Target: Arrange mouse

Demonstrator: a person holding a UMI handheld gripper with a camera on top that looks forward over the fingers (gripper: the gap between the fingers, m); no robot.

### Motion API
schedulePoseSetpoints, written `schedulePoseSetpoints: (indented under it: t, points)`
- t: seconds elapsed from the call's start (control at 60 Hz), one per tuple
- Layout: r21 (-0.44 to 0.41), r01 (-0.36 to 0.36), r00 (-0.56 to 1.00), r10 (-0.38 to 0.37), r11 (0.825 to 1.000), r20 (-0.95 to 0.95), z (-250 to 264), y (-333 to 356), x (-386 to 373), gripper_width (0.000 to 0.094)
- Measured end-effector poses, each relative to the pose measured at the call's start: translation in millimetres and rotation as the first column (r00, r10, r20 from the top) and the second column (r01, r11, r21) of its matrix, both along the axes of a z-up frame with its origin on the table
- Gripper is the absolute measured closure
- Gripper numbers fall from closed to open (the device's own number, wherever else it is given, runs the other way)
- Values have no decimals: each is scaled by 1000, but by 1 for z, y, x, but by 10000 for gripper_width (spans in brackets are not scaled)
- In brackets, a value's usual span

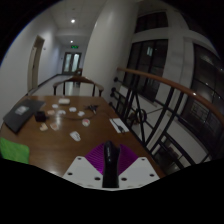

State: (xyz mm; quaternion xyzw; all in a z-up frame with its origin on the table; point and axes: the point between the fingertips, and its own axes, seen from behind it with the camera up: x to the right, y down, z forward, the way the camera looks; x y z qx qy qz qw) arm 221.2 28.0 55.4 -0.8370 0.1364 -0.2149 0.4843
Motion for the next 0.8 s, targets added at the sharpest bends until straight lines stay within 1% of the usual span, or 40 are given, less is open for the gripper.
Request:
schedulePoseSetpoints:
  t: [0.1, 0.133, 0.217, 0.3, 0.35, 0.383, 0.433, 0.483, 0.517, 0.6, 0.667, 0.7, 0.75, 0.8]
  points:
    - [96, 25, 1000, -25, 995, -2, 58, -6, -47, 791]
    - [133, 14, 1000, -15, 991, 4, 79, -7, -72, 791]
    - [194, -89, 996, 86, 977, 23, 122, -3, -152, 792]
    - [223, -212, 977, 209, 951, 39, 139, 8, -241, 792]
    - [209, -284, 959, 281, 936, 41, 130, 13, -288, 793]
    - [184, -326, 945, 324, 927, 42, 117, 16, -314, 793]
    - [126, -367, 930, 365, 922, 40, 85, 20, -339, 792]
    - [69, -383, 924, 382, 921, 26, 55, 20, -355, 793]
    - [44, -396, 918, 396, 917, 6, 36, 19, -364, 792]
    - [13, -418, 907, 418, 909, -50, -9, 16, -379, 793]
    - [-12, -433, 899, 430, 901, -82, -33, 15, -385, 785]
    - [11, -438, 898, 438, 899, -46, -29, 17, -383, 792]
    - [19, -441, 896, 442, 897, -45, -30, 17, -383, 792]
    - [6, -452, 892, 452, 892, -32, -30, 17, -383, 792]
